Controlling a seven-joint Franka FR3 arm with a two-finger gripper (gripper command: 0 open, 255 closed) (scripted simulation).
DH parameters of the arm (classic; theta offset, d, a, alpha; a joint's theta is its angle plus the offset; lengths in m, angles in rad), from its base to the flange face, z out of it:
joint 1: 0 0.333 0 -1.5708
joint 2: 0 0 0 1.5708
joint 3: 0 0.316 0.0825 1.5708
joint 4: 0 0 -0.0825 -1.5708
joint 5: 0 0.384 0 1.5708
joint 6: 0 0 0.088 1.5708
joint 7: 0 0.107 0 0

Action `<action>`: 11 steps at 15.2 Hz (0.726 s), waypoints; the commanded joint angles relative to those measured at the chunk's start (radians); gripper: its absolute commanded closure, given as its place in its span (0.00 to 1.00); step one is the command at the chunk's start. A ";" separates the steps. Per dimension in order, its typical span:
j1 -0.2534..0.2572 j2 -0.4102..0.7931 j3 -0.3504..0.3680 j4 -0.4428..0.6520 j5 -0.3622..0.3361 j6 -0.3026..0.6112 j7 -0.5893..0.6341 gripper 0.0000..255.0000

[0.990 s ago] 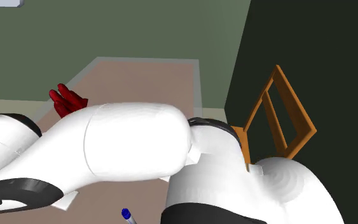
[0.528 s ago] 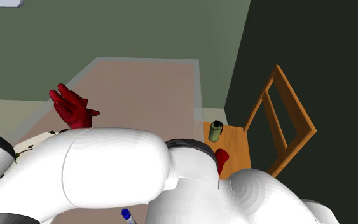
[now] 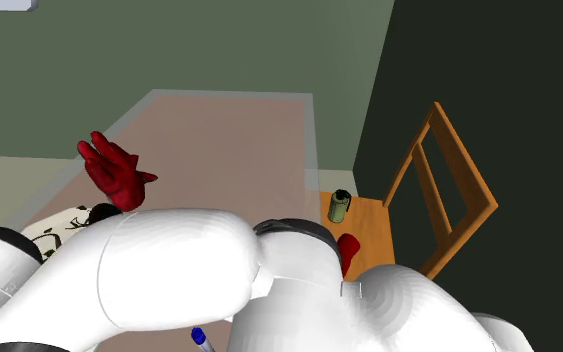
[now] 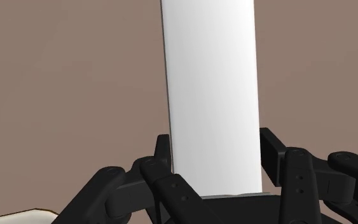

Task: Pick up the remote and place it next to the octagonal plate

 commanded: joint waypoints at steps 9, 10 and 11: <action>-0.004 0.012 -0.002 -0.045 -0.004 0.058 0.004 1.00; -0.004 0.012 -0.002 -0.045 -0.004 0.058 0.004 1.00; -0.004 0.012 -0.002 -0.045 -0.004 0.058 0.004 1.00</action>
